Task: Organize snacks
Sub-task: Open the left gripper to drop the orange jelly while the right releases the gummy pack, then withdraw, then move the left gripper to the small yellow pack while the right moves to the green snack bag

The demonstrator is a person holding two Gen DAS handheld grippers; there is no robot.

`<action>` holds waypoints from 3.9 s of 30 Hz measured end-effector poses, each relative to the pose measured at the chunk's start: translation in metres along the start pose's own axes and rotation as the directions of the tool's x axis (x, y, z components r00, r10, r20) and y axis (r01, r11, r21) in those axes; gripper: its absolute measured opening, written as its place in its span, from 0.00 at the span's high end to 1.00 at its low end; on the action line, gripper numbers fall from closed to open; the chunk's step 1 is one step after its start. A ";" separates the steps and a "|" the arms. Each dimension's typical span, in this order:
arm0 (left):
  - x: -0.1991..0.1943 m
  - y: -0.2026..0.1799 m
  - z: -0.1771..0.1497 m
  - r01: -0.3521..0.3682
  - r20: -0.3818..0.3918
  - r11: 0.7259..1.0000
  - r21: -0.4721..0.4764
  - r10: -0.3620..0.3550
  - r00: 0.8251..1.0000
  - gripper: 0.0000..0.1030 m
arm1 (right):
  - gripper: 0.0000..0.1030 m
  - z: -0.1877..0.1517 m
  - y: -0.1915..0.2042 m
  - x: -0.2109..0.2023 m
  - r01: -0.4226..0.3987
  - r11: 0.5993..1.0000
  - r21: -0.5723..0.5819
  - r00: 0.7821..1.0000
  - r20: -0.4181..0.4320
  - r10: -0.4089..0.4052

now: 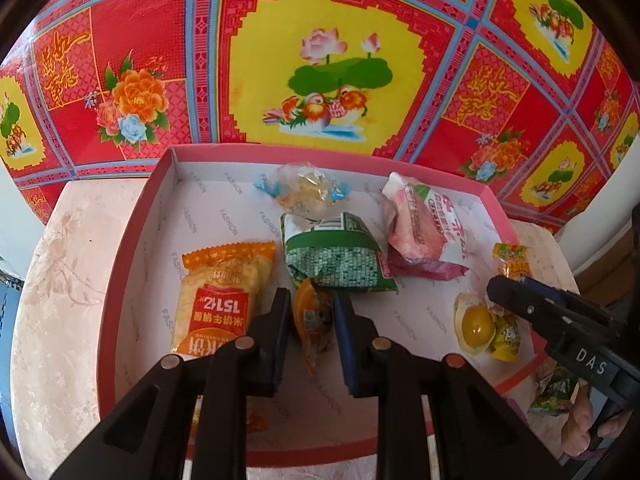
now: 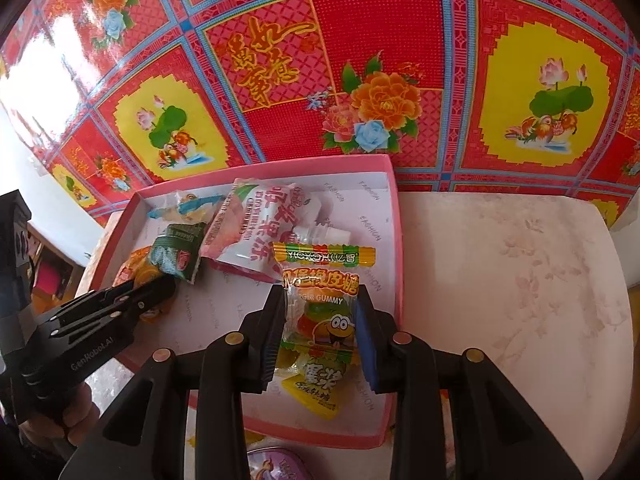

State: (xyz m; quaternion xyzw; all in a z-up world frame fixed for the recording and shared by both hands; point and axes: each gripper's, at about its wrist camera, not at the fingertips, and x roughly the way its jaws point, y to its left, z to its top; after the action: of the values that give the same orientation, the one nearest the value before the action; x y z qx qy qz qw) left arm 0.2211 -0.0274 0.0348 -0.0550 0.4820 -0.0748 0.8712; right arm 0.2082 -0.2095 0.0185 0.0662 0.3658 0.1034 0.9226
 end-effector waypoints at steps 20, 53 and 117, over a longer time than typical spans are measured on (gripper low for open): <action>-0.054 -0.018 -0.018 -0.006 0.069 0.999 0.035 0.003 0.998 0.59 | 0.59 -0.020 0.002 -0.058 -0.024 0.999 0.029 0.997 0.076 0.022; -0.111 -0.031 -0.078 0.030 0.045 0.999 0.038 -0.032 0.998 0.59 | 0.57 -0.107 -0.008 -0.125 0.024 0.999 0.048 0.995 0.095 -0.028; -0.026 -0.088 -0.083 -0.034 -0.027 0.969 0.244 0.042 0.999 0.65 | 0.49 -0.113 -0.059 -0.075 0.070 0.988 0.139 0.996 0.051 -0.077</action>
State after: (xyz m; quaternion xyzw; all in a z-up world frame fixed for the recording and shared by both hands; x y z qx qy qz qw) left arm 0.1300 -0.1110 0.0275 0.0629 0.4839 -0.1176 0.8649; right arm 0.0852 -0.2792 -0.0249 0.1187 0.3482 0.0421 0.9289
